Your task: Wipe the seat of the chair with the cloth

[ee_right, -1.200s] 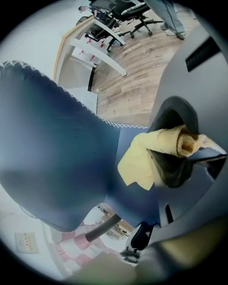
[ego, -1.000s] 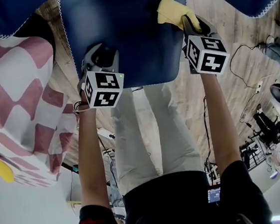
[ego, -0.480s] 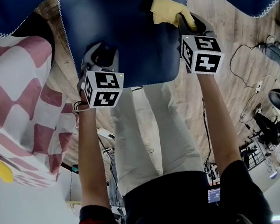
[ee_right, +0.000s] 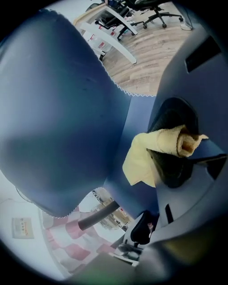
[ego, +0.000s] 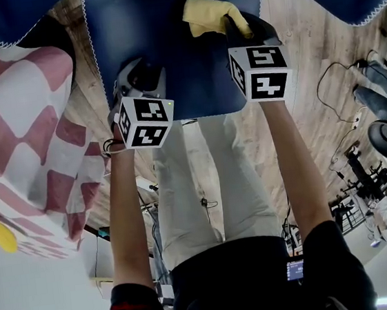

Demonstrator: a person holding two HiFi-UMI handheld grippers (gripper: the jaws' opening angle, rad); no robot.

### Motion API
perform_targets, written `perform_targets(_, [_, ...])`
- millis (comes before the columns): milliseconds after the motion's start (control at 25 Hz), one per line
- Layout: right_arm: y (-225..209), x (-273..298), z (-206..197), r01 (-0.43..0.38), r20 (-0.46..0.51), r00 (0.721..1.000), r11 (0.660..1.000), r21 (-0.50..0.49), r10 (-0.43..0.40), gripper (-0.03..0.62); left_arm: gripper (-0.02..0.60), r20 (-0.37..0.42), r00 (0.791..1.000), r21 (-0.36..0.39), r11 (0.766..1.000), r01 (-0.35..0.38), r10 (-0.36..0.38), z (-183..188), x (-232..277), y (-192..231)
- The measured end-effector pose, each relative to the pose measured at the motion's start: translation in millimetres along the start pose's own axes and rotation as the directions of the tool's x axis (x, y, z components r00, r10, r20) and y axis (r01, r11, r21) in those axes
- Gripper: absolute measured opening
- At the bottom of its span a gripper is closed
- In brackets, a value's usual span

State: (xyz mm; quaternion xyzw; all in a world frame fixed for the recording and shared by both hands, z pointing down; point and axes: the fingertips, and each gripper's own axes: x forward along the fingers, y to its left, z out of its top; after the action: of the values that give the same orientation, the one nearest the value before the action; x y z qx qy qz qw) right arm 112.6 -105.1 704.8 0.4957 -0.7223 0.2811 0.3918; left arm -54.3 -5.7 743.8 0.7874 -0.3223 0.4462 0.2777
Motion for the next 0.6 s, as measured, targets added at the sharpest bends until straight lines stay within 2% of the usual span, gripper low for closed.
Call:
perform_targets(400, [47.7, 12.5, 15.1, -0.06, 0.013, 0.998, 0.998, -0.036, 0.061, 0.074, 0.172, 0.008, 1.0, 0.001, 1.0, 0.003, -0.003, -3.1, -1.1, 1.4])
perform_targets(600, [78.1, 15.7, 23.9, -0.129, 0.014, 0.991, 0.989, -0.073, 0.13, 0.074, 0.172, 0.011, 1.0, 0.001, 1.0, 0.005, -0.005, -2.7, -1.2, 0.9])
